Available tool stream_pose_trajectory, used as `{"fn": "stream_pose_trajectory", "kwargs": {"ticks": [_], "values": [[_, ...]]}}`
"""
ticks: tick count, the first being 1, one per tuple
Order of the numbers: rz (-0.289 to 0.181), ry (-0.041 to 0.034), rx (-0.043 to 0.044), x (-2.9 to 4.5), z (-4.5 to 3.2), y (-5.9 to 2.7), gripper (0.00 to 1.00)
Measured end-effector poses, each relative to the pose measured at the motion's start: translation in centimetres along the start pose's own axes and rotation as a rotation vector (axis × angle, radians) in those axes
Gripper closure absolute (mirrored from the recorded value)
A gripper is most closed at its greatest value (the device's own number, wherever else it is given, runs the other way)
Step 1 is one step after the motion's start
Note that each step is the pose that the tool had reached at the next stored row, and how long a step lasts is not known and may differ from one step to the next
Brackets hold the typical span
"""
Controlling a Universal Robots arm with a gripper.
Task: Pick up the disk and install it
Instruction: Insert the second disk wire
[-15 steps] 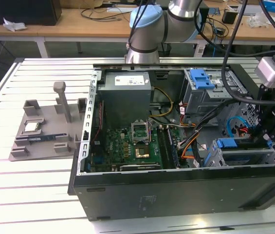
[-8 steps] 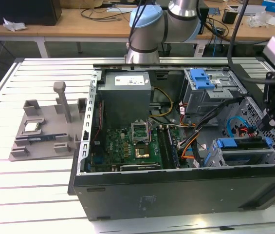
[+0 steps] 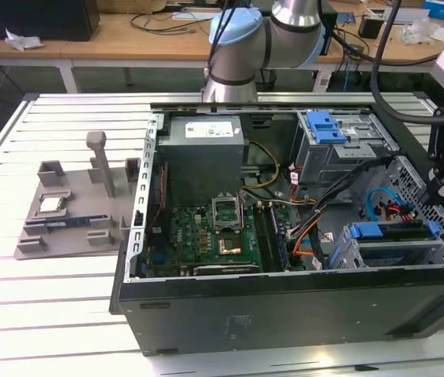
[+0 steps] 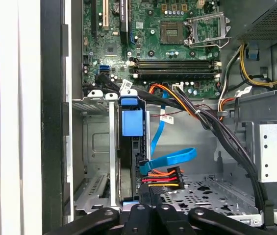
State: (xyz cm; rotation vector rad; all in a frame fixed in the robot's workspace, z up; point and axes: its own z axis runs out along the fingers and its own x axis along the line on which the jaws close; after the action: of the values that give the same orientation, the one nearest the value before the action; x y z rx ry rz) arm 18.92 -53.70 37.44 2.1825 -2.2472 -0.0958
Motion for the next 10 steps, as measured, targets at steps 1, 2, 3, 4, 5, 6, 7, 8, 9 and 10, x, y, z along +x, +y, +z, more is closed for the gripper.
{"fn": "stream_pose_trajectory", "kwargs": {"ticks": [1, 2, 3, 4, 5, 6, 7, 8, 9, 10], "values": [[0.0, 0.0001, 0.0, 0.0, 0.0, 0.0, 0.89], [0.0, 0.0, 0.0, 0.0, 0.0, 0.0, 0.89], [0.0, 0.0, 0.0, 0.0, 0.0, 0.0, 0.89], [0.0, 0.0001, 0.0, 0.0, 0.0, 0.0, 0.89], [0.0, 0.0001, 0.0, 0.0, -0.01, 0.0, 0.76], [0.0, 0.0, 0.0, 0.0, 0.0, 0.0, 0.71], [0.0, 0.0, 0.0, 0.0, -0.01, 0.0, 0.71], [0.0, 0.0001, 0.0001, 0.0, -0.01, 0.03, 0.64], [-0.008, -0.004, -0.0004, 0.01, 0.01, 0.28, 0.64], [-0.021, -0.0043, -0.001, 0.02, 0.07, 0.41, 0.64]]}}
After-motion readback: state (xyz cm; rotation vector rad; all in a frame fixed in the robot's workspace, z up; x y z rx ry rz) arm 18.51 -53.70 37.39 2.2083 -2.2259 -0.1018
